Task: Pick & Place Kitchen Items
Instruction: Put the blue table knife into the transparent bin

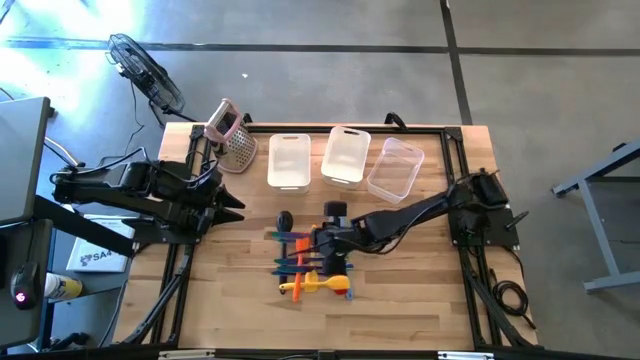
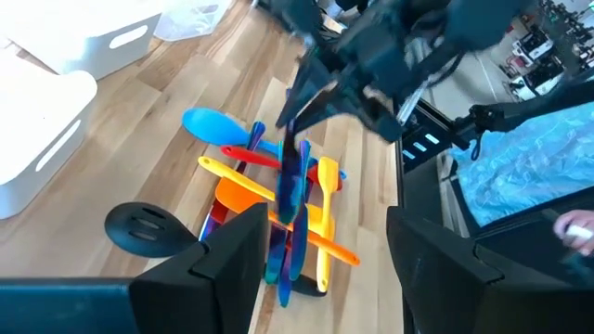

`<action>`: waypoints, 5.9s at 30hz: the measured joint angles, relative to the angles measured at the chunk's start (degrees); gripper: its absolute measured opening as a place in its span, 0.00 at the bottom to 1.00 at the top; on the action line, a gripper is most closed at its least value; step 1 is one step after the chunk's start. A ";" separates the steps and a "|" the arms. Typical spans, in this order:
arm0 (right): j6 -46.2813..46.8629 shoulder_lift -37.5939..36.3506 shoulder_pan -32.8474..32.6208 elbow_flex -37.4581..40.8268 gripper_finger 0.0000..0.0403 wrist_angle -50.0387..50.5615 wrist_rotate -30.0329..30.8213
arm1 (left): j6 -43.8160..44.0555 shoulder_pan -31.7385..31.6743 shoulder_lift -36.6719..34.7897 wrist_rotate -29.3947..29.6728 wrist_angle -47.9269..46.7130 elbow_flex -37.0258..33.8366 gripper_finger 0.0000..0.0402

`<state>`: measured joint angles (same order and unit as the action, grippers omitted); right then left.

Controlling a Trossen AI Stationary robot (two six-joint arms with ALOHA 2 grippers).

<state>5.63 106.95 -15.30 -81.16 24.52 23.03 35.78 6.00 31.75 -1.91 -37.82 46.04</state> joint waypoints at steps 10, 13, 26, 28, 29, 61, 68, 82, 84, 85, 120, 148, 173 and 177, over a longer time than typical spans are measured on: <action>4.47 -5.89 0.43 -0.01 0.08 -4.85 2.13 | -4.69 0.00 0.84 1.47 0.40 0.00 0.54; 1.25 -7.56 0.40 -0.01 0.08 -11.58 1.60 | -7.87 0.00 1.93 4.79 1.39 0.02 0.54; 3.98 -21.39 7.63 -0.01 0.08 -4.14 9.29 | -23.95 0.00 4.19 7.63 12.65 0.03 0.54; 6.65 -24.38 9.93 -0.01 0.08 0.42 10.66 | -23.64 0.00 4.48 7.63 11.96 0.04 0.54; 7.98 -25.86 11.05 -0.01 0.08 3.16 11.50 | -23.47 0.00 4.51 7.63 11.19 0.02 0.54; 44.95 -39.38 21.34 11.65 0.08 45.44 -5.52 | -18.13 0.00 5.27 17.54 6.40 0.02 0.54; 46.40 -39.38 21.65 11.97 0.08 46.87 -11.91 | -19.72 0.00 5.80 18.16 6.78 0.01 0.54; 49.40 -39.12 24.06 11.95 0.08 53.22 -23.09 | -43.72 0.00 6.73 32.36 17.25 -0.04 0.54; 50.53 -38.90 25.60 11.95 0.08 55.50 -25.54 | -46.98 0.00 7.11 32.57 18.72 -0.04 0.54; 50.64 -38.66 26.58 11.95 0.08 56.33 -26.64 | -47.97 -0.02 7.29 32.57 19.01 -0.04 0.54; 29.07 -17.31 55.29 11.88 0.08 49.36 -31.99 | -45.86 0.00 10.40 32.57 14.51 -0.04 0.54; 28.56 -11.87 57.07 11.84 0.12 41.56 -32.58 | -42.41 0.00 10.36 32.48 11.74 -0.02 0.54; 24.12 -11.87 57.43 11.86 0.37 38.99 -40.04 | -42.19 0.00 10.34 32.57 11.04 -0.02 0.54; 23.33 -11.89 57.43 11.86 0.37 38.54 -44.83 | -41.62 -0.02 10.34 32.59 10.64 -0.02 0.54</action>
<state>28.96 95.07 42.13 -69.30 63.07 -21.80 -5.84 5.98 42.09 30.68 -27.18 46.02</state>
